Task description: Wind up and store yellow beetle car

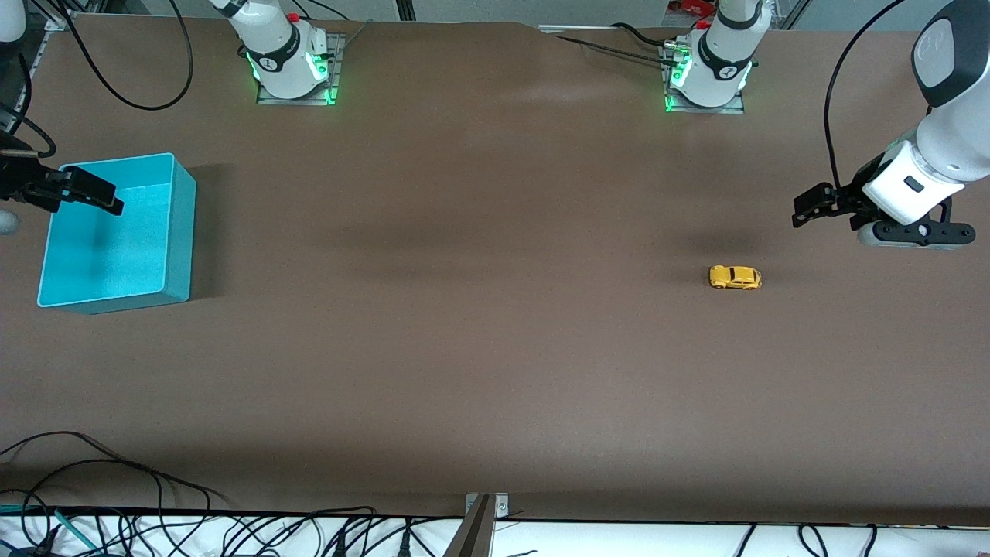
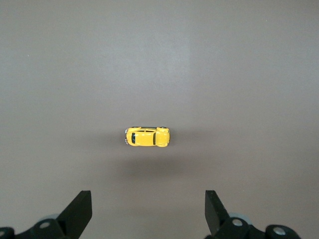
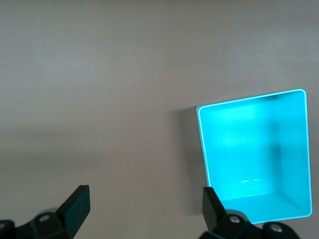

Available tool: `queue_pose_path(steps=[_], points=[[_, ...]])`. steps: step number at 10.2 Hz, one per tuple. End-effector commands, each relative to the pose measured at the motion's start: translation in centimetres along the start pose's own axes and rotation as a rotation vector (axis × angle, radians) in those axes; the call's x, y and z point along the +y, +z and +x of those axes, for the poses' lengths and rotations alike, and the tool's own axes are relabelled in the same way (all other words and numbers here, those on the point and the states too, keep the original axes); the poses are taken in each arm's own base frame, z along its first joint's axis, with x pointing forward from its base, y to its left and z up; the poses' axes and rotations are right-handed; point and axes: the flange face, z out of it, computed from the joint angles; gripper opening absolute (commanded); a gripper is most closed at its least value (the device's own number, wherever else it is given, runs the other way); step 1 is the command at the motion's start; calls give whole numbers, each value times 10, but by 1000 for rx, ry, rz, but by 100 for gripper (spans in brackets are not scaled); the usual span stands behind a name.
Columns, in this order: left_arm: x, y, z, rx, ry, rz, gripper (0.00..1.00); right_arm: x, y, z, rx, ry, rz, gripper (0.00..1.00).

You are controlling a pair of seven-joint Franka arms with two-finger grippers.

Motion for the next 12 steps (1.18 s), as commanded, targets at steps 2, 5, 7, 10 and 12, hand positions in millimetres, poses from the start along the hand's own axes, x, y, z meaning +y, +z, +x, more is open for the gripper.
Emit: queue_pose_path(steps=[2,5,7,10,12], points=[[-4,-1,-2,-24,46,-5,100,-4,-4,0,3,-14,-28,100],[-18,2,-2,-36,38,-2,100,-1,-4,-1,-1,3,-17,100],[-19,7,-2,-47,36,-3,100,-1,-2,-1,-6,0,-26,100],[-25,16,-1,-75,-11,-6,100,-3,0,-1,-9,-2,-26,100],[-27,15,-1,-72,0,-7,100,-11,3,-1,-15,5,-31,100]])
